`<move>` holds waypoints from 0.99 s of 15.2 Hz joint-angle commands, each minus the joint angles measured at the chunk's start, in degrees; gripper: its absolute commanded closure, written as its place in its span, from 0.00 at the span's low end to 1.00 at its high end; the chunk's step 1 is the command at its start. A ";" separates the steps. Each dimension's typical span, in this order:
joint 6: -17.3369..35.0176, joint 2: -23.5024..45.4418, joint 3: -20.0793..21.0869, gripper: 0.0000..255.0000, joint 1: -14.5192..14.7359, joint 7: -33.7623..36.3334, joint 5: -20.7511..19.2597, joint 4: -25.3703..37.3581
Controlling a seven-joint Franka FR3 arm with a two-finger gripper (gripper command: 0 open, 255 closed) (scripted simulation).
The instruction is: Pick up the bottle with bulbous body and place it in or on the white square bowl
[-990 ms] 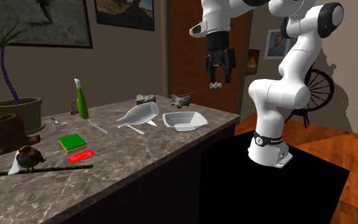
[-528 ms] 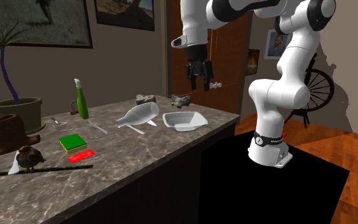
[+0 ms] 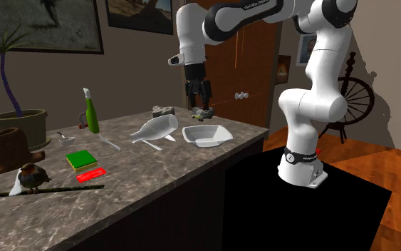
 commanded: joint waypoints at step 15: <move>4.79 36.34 -6.27 0.00 -6.01 -27.43 8.57 29.24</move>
